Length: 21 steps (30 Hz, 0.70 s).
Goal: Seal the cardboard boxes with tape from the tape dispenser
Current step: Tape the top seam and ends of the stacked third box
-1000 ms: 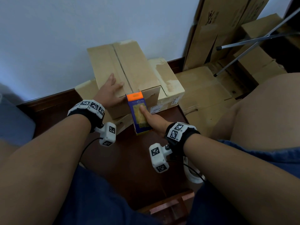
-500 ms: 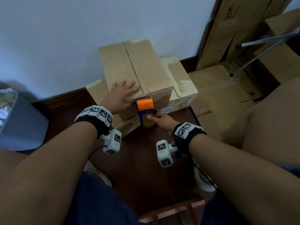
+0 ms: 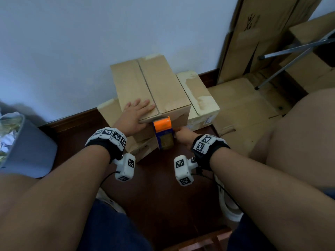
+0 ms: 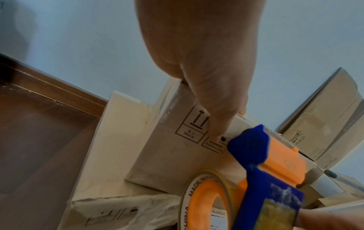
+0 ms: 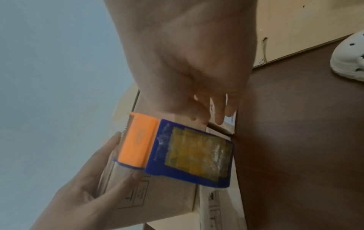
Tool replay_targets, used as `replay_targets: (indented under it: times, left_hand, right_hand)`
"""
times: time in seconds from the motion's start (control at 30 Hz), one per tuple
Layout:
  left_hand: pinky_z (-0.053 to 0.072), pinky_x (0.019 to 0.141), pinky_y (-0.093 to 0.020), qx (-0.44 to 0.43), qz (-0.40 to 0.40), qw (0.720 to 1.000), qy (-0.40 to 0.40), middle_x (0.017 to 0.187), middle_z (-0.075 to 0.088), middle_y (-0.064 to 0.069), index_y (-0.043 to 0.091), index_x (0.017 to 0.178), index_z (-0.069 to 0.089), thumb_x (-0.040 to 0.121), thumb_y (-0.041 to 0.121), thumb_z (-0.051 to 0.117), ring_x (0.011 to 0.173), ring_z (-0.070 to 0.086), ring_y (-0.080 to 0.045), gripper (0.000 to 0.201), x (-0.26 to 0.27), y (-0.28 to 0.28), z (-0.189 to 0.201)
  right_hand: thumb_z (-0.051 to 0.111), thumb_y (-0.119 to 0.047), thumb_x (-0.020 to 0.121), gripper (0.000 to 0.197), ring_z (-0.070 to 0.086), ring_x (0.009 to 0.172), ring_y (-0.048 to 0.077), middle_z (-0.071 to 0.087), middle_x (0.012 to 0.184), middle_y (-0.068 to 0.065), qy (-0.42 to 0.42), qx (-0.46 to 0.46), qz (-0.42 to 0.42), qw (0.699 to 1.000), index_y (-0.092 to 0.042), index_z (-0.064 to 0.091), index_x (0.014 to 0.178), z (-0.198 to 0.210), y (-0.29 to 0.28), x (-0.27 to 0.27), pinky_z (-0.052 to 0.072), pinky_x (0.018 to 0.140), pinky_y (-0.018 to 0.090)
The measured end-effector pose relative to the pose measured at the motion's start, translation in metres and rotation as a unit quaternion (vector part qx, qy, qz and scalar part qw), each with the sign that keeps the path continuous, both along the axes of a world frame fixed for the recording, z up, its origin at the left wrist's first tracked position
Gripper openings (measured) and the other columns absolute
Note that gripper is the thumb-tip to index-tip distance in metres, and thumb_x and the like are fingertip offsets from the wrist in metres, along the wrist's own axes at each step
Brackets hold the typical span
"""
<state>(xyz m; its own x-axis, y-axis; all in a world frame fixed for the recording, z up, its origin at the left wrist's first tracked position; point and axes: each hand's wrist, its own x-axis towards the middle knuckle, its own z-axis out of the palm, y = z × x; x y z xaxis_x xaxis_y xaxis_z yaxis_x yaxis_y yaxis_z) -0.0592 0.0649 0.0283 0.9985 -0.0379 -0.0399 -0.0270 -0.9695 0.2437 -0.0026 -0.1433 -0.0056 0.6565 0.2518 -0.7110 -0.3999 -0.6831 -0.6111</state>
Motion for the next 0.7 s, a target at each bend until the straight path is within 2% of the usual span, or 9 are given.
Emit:
replay_targets:
  times: [0.07, 0.13, 0.23, 0.33, 0.43, 0.47, 0.57, 0.7]
  left_hand:
    - [0.01, 0.115, -0.05, 0.002, 0.005, 1.0, 0.01, 0.159, 0.019, 0.005, 0.034, 0.15, 0.024, 0.087, 0.029, 0.063, 0.147, 0.013, -0.029, 0.074, 0.0, -0.003, 0.003]
    - [0.008, 0.117, -0.048, 0.003, 0.013, 0.999, 0.038, 0.16, 0.014, 0.006, 0.034, 0.151, 0.02, 0.089, 0.031, 0.059, 0.148, 0.008, -0.026, 0.073, 0.001, -0.006, 0.009]
    - [0.005, 0.119, -0.043, -0.049, 0.029, 0.994, 0.088, 0.16, 0.013, 0.008, 0.033, 0.151, 0.021, 0.094, 0.029, 0.056, 0.148, 0.006, -0.022, 0.067, 0.005, -0.007, 0.025]
    - [0.012, 0.118, -0.033, -0.103, 0.047, 0.984, 0.14, 0.157, 0.025, 0.008, 0.031, 0.147, 0.034, 0.096, 0.026, 0.055, 0.146, 0.018, -0.018, 0.055, 0.015, 0.0, 0.047]
    - [0.027, 0.113, -0.03, -0.111, 0.086, 0.978, 0.154, 0.147, 0.045, 0.002, 0.035, 0.137, 0.048, 0.097, 0.038, 0.051, 0.135, 0.04, -0.019, 0.041, 0.032, 0.018, 0.071]
    - [0.028, 0.111, -0.03, -0.099, 0.093, 0.979, 0.152, 0.145, 0.047, 0.001, 0.033, 0.137, 0.049, 0.098, 0.036, 0.049, 0.133, 0.042, -0.019, 0.039, 0.038, 0.024, 0.078]
    - [0.026, 0.11, -0.03, -0.074, 0.124, 0.981, 0.132, 0.147, 0.044, -0.001, 0.026, 0.139, 0.048, 0.099, 0.028, 0.047, 0.136, 0.038, -0.021, 0.04, 0.055, 0.048, 0.088]
    - [0.024, 0.112, -0.03, -0.084, 0.196, 0.97, 0.117, 0.151, 0.037, -0.003, 0.021, 0.143, 0.042, 0.097, 0.024, 0.05, 0.138, 0.034, -0.022, 0.047, 0.079, 0.078, 0.082]
  right_hand:
    - [0.049, -0.01, 0.096, 0.034, 0.053, 0.122, 0.03, 0.056, 0.129, 0.015, -0.086, -0.021, 0.005, 0.996, 0.001, 0.056, 0.127, 0.024, -0.014, 0.005, 0.043, 0.102, 0.034]
    - [0.047, -0.01, 0.096, 0.035, 0.053, 0.121, 0.033, 0.055, 0.131, 0.017, -0.106, 0.037, -0.153, 0.982, 0.001, 0.054, 0.128, 0.038, -0.023, 0.016, 0.044, 0.099, 0.033]
    - [0.042, -0.004, 0.092, 0.036, 0.052, 0.116, 0.035, 0.047, 0.134, 0.014, -0.183, 0.027, -0.27, 0.945, -0.006, 0.048, 0.127, 0.058, -0.023, 0.035, 0.045, 0.097, 0.038]
    - [0.045, 0.0, 0.089, 0.035, 0.053, 0.111, 0.032, 0.043, 0.134, 0.014, -0.27, 0.027, -0.219, 0.937, -0.006, 0.05, 0.122, 0.085, -0.007, 0.056, 0.043, 0.092, 0.035]
    - [0.047, 0.001, 0.085, 0.035, 0.053, 0.11, 0.029, 0.044, 0.133, 0.012, -0.321, 0.008, -0.105, 0.941, -0.006, 0.053, 0.118, 0.099, 0.02, 0.083, 0.039, 0.085, 0.027]
    - [0.047, 0.0, 0.085, 0.035, 0.052, 0.111, 0.029, 0.043, 0.133, 0.013, -0.33, -0.005, -0.065, 0.942, -0.007, 0.053, 0.118, 0.104, 0.03, 0.092, 0.04, 0.088, 0.027]
    - [0.047, -0.004, 0.085, 0.036, 0.049, 0.118, 0.034, 0.041, 0.132, 0.014, -0.347, -0.043, 0.02, 0.937, -0.011, 0.054, 0.12, 0.115, 0.061, 0.12, 0.041, 0.101, 0.038]
    - [0.043, -0.009, 0.09, 0.036, 0.044, 0.121, 0.036, 0.037, 0.135, 0.015, -0.353, -0.112, 0.102, 0.923, -0.009, 0.05, 0.126, 0.119, 0.099, 0.151, 0.038, 0.104, 0.043]
